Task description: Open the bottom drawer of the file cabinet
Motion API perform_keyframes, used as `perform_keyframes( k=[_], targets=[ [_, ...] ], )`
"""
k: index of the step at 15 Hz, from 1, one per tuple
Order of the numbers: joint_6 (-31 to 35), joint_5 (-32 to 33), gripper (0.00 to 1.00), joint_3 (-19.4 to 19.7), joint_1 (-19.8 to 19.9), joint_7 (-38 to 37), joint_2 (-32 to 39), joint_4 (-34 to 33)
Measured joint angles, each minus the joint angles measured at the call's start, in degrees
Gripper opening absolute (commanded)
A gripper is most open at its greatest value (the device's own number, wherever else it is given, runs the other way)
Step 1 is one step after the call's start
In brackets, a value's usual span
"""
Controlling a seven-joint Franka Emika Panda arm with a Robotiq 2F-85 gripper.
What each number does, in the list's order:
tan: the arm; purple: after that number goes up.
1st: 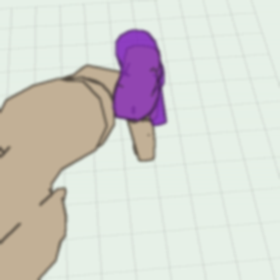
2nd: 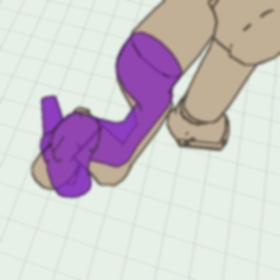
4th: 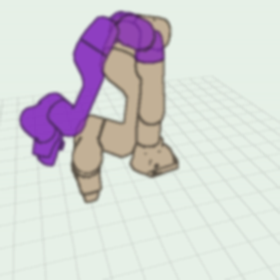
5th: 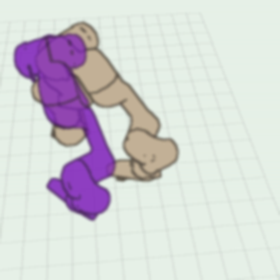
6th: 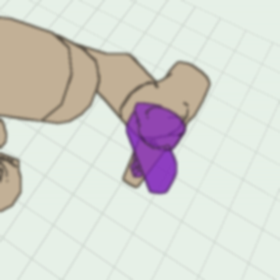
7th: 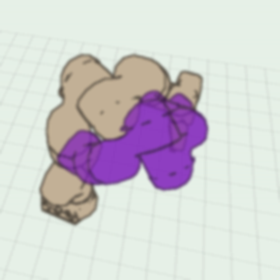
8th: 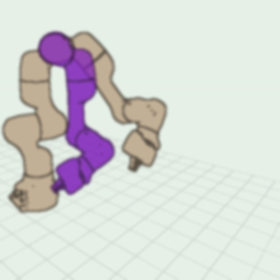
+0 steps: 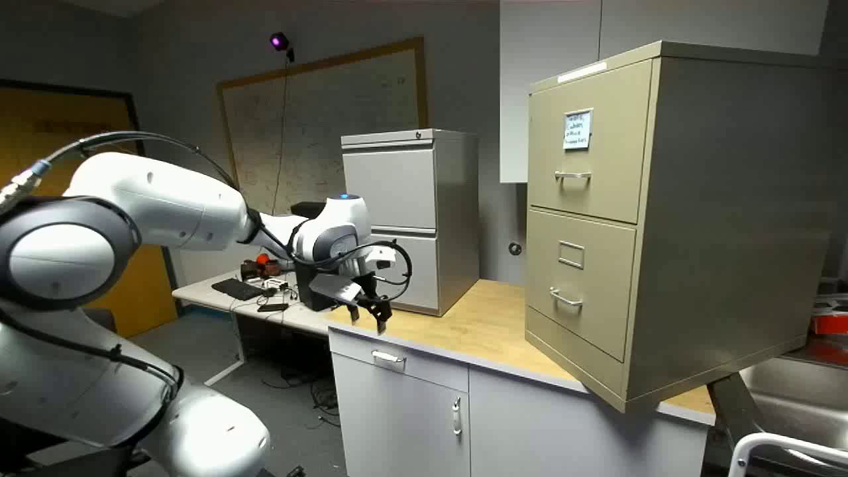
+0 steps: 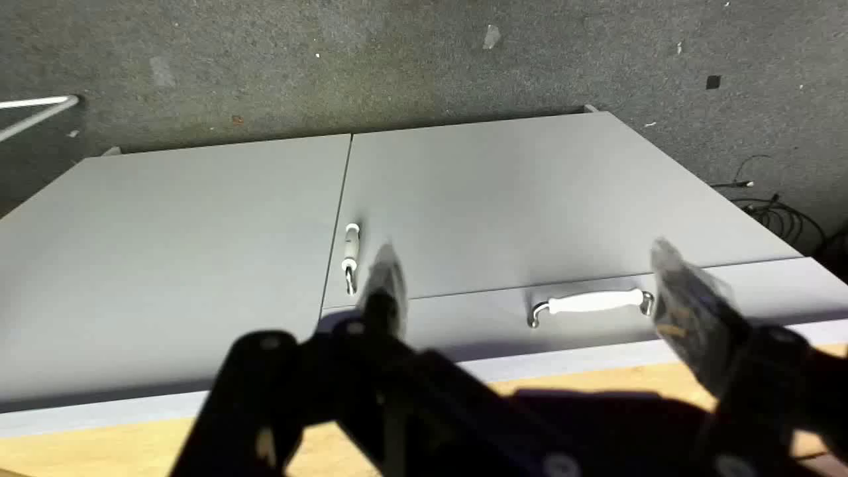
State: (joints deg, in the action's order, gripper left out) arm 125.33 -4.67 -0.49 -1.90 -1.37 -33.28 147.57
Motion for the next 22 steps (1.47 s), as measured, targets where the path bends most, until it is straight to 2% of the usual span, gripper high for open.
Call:
perform_keyframes(
  k=[18, 22],
  targets=[
    [0.1, 0.0, 1.00, 0.0, 0.0, 0.0, 0.0, 0.0],
    [0.6, 2.2, 1.00, -0.5, 0.2, 0.0, 0.3, -0.1]
  ],
)
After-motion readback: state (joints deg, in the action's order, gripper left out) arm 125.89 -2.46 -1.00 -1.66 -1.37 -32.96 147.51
